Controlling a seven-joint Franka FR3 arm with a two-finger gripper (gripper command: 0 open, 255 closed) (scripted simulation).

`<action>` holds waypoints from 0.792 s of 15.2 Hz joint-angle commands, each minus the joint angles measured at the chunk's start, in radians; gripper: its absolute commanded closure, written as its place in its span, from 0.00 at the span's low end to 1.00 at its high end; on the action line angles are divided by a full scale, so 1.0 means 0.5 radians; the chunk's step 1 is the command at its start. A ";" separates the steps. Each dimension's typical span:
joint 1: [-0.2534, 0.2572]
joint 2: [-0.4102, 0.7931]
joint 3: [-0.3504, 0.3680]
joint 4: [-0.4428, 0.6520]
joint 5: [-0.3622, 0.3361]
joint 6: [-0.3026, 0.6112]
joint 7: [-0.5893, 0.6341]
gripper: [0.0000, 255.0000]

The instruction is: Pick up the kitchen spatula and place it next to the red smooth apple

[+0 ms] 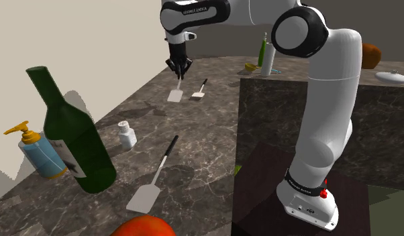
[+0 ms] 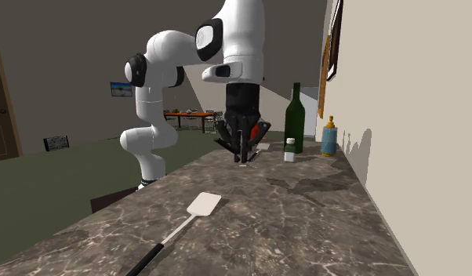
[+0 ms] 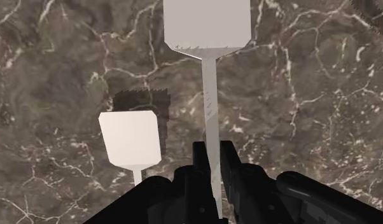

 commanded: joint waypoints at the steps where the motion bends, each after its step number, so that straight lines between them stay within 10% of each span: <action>1: 0.002 0.002 0.001 0.053 0.000 -0.052 -0.003 1.00; 12: 0.025 0.095 0.004 0.486 -0.015 -0.393 -0.017 1.00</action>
